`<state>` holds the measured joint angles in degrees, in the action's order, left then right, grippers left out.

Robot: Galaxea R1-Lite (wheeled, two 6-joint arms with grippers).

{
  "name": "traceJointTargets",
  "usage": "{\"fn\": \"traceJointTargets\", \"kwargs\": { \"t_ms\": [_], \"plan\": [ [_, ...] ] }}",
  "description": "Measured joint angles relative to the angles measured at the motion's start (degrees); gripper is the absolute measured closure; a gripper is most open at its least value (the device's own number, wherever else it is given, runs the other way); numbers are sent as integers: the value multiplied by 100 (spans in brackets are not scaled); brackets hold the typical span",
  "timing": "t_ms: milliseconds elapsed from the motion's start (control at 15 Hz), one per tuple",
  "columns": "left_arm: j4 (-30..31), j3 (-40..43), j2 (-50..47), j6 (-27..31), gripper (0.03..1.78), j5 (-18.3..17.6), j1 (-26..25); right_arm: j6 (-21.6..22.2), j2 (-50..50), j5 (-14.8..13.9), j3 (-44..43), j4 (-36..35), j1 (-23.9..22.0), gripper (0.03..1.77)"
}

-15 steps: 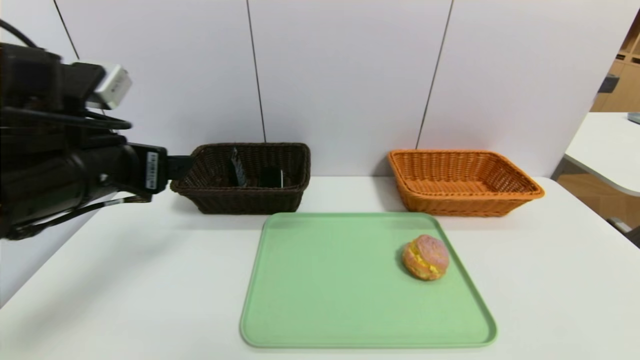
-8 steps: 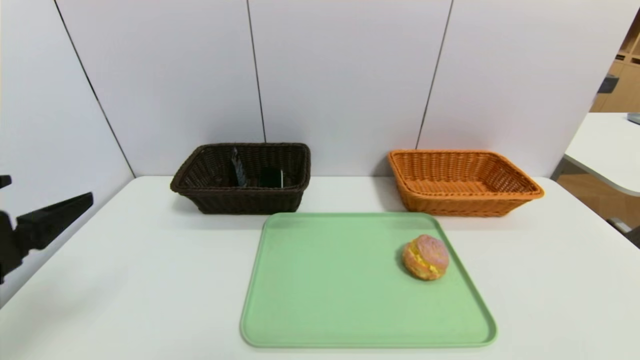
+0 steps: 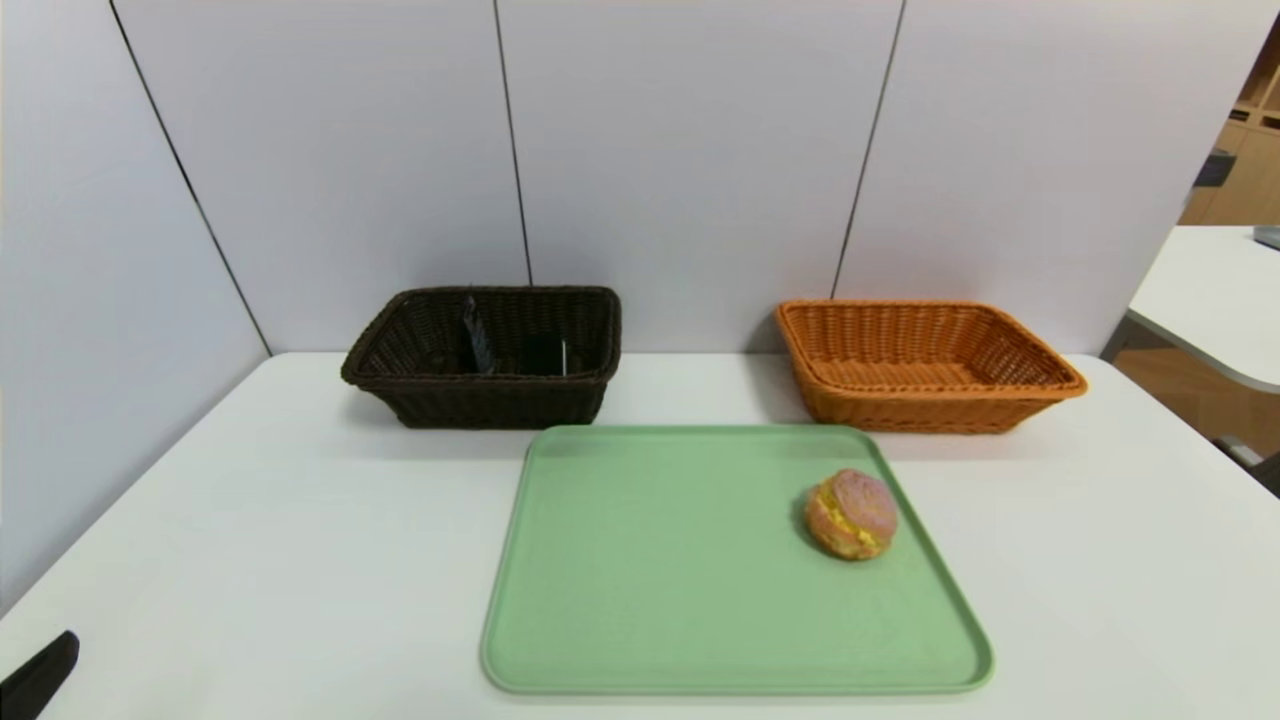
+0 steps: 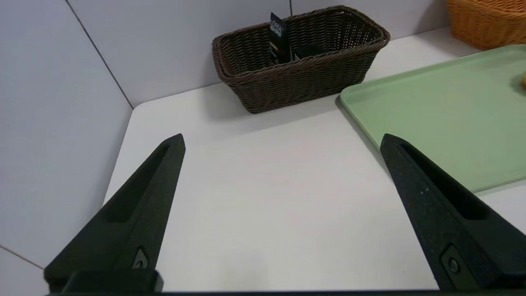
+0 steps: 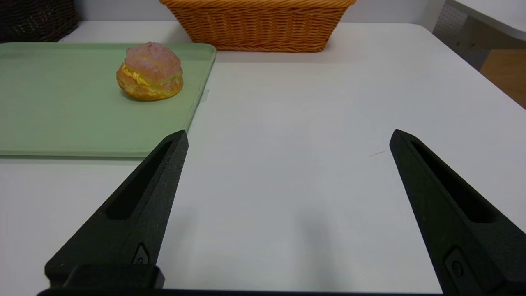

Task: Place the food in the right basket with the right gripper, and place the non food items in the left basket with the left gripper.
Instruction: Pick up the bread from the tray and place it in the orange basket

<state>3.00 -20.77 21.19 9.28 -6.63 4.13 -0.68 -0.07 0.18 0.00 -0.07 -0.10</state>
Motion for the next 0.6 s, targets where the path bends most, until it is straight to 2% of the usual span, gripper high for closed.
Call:
{"fn": "traceJointTargets", "kwargs": {
  "t_ms": [267, 600],
  "plan": [
    [358, 468, -479, 318, 12, -41, -107, 0, 0, 2, 0, -2, -1, 10],
    [416, 705, -617, 340, 12, -45, -212, 2, 0, 2, 0, 0, 0, 10]
  ]
}}
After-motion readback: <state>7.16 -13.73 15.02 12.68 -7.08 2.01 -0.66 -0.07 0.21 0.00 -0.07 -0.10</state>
